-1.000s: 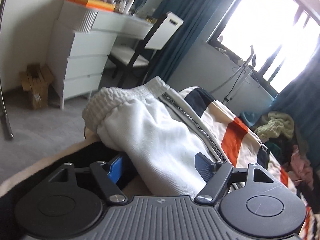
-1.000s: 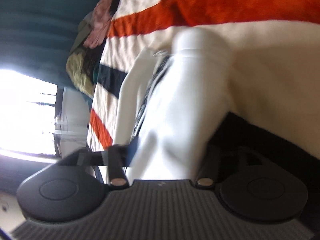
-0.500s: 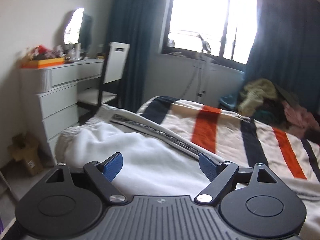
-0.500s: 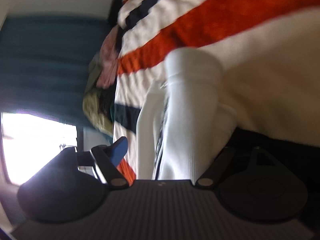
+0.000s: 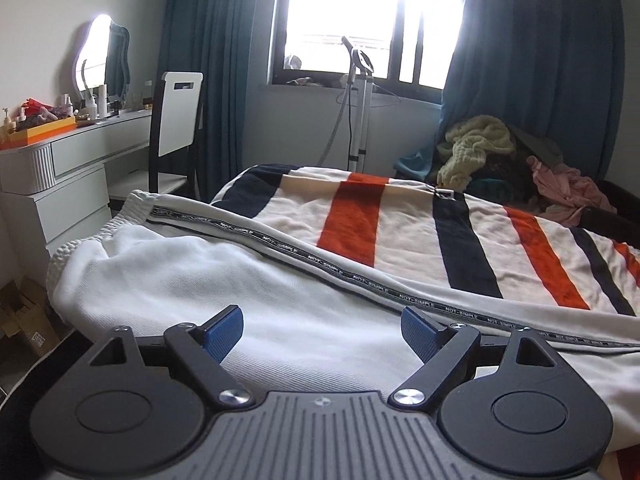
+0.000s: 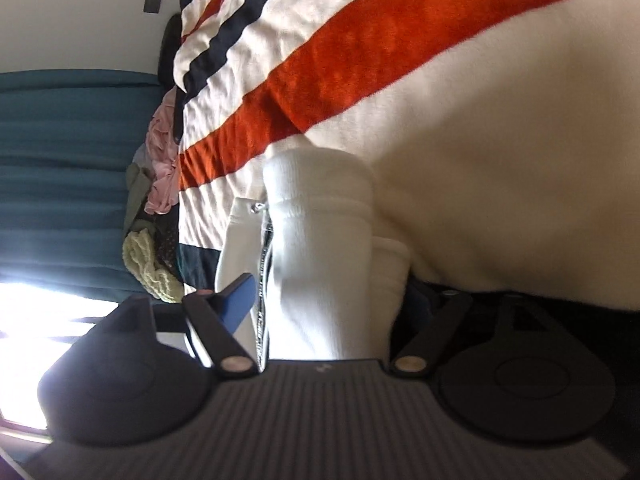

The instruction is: Fold clothes

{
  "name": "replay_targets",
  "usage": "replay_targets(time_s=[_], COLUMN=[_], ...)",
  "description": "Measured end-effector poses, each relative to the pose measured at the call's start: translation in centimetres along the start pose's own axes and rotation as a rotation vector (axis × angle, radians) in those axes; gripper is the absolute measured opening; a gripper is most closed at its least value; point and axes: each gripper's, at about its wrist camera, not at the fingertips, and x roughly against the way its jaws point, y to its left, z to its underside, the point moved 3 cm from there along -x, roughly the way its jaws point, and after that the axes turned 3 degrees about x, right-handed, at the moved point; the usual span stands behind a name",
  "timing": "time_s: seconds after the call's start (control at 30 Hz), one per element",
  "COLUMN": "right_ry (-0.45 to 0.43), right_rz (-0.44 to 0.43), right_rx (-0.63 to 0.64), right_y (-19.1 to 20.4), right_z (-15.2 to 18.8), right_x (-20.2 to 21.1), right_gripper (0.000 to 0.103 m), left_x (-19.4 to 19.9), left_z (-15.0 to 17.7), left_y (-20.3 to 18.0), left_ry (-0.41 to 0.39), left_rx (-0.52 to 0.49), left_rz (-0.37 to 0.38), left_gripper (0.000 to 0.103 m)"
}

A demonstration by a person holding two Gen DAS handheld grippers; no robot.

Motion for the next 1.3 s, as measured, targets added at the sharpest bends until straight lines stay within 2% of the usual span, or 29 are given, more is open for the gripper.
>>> replay_targets(time_s=[0.07,0.2,0.23,0.3,0.37,0.47,0.6,0.67,0.73,0.83,0.97,1.0,1.07,1.1,1.27,1.3], right_ry=[-0.021,-0.061,-0.056,-0.035,-0.009,0.009,0.009,0.005,0.014,0.042,0.078,0.090,0.111,0.110,0.096,0.094], right_rz=[-0.042,-0.190,-0.199,-0.154,-0.106,-0.095,-0.095,-0.149,-0.256,-0.320,-0.167,-0.147,-0.111,-0.123,-0.267,-0.252], right_rx=[0.018,0.001,0.019,0.045,0.002,-0.093,0.002,0.047,0.064,0.094,0.070,0.066,0.059,0.066,0.139,0.162], right_y=[0.6,2.0,2.3,2.1,0.9,-0.9,0.3,1.1,1.9,2.5,1.0,0.5,-0.3,-0.2,1.7,1.9], right_z=[-0.3,-1.4,-1.5,-1.5,-1.7,-2.2,-2.5,-2.5,-2.5,-2.7,-2.6,-2.5,-2.3,-2.1,-1.7,-1.6], right_x=[-0.1,0.1,0.1,-0.6,-1.5,-2.3,-2.3,-2.2,-2.1,-2.3,-3.6,-3.7,-3.9,-3.6,-3.1,-3.2], right_gripper=[0.081,0.081,0.081,0.081,0.081,0.080,0.081,0.081,0.081,0.081,0.080,0.077,0.077,0.081,0.081,0.081], left_x=[-0.3,-0.6,-0.6,-0.8,-1.0,-1.3,-1.9,-2.2,-2.3,-2.3,-2.3,-2.3,-2.1,-2.3,-3.7,-4.1], left_z=[0.1,0.2,0.2,0.3,0.3,0.4,0.6,0.7,0.7,0.8,0.9,0.9,0.9,0.9,1.6,1.9], left_y=[0.0,-0.2,-0.2,-0.2,-0.2,-0.3,-0.3,-0.4,-0.4,-0.6,-0.9,-0.9,-1.1,-1.2,-1.9,-2.1], left_ry=[0.014,0.019,0.020,0.024,0.029,0.039,0.056,0.060,0.061,0.055,0.046,0.041,0.023,0.022,0.059,0.073], left_rx=[-0.006,-0.019,-0.021,-0.021,-0.020,-0.025,-0.025,-0.027,-0.026,-0.035,-0.036,-0.035,-0.034,-0.033,-0.043,-0.061], left_rz=[0.004,0.010,0.012,0.014,0.022,0.032,0.039,0.039,0.044,0.048,0.051,0.050,0.043,0.042,0.034,0.021], left_gripper=[0.088,0.088,0.088,0.088,0.088,0.088,0.089,0.089,0.089,0.089,0.089,0.089,0.090,0.090,0.091,0.091])
